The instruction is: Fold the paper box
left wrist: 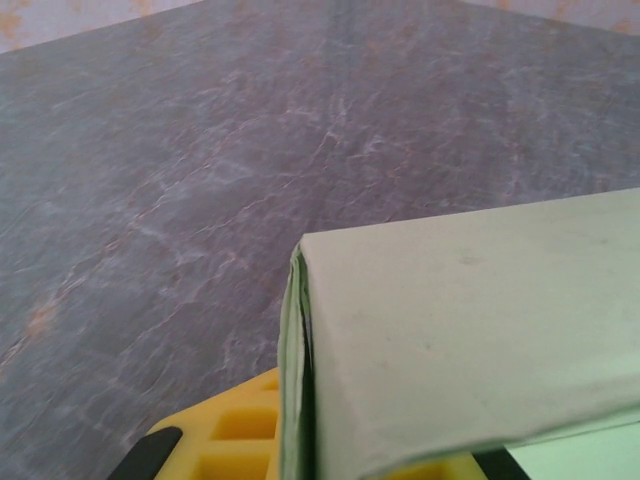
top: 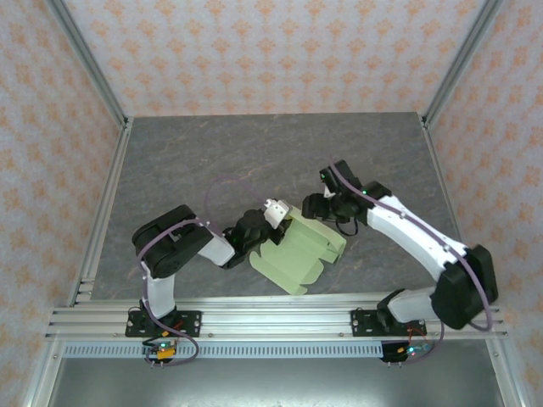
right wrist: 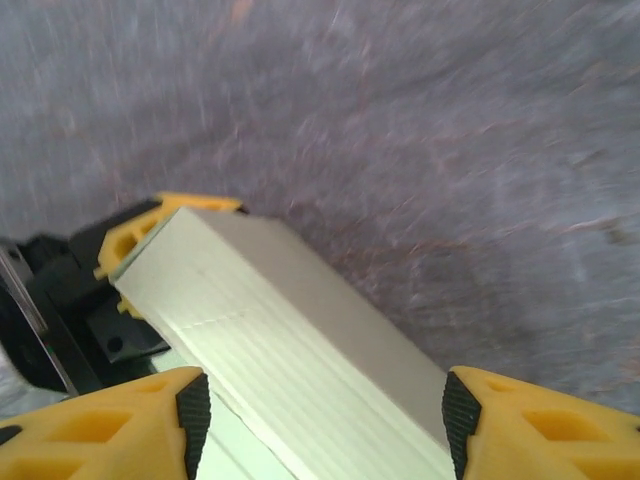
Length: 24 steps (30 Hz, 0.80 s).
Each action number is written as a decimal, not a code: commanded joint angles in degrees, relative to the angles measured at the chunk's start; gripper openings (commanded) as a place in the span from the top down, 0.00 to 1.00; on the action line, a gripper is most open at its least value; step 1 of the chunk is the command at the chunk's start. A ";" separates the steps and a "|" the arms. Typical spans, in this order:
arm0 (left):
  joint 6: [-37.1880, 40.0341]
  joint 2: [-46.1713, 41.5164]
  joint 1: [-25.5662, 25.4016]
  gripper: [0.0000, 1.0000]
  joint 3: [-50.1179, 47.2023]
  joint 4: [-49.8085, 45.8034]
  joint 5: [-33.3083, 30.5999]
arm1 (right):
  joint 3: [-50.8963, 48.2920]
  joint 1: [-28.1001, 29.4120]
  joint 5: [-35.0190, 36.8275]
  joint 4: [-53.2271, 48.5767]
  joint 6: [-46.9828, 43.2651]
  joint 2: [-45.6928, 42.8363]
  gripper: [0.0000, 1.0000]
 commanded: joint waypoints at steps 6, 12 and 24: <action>1.60 4.95 0.07 0.92 1.62 4.24 5.06 | 2.98 -3.01 -8.41 3.78 -6.50 6.91 0.43; 2.38 5.64 0.12 0.89 2.07 4.83 5.86 | 3.19 -4.21 -8.25 5.16 -8.48 8.51 0.42; 1.54 4.24 0.12 0.75 0.56 5.99 0.12 | 3.23 -4.35 -9.43 9.89 -7.52 13.46 0.45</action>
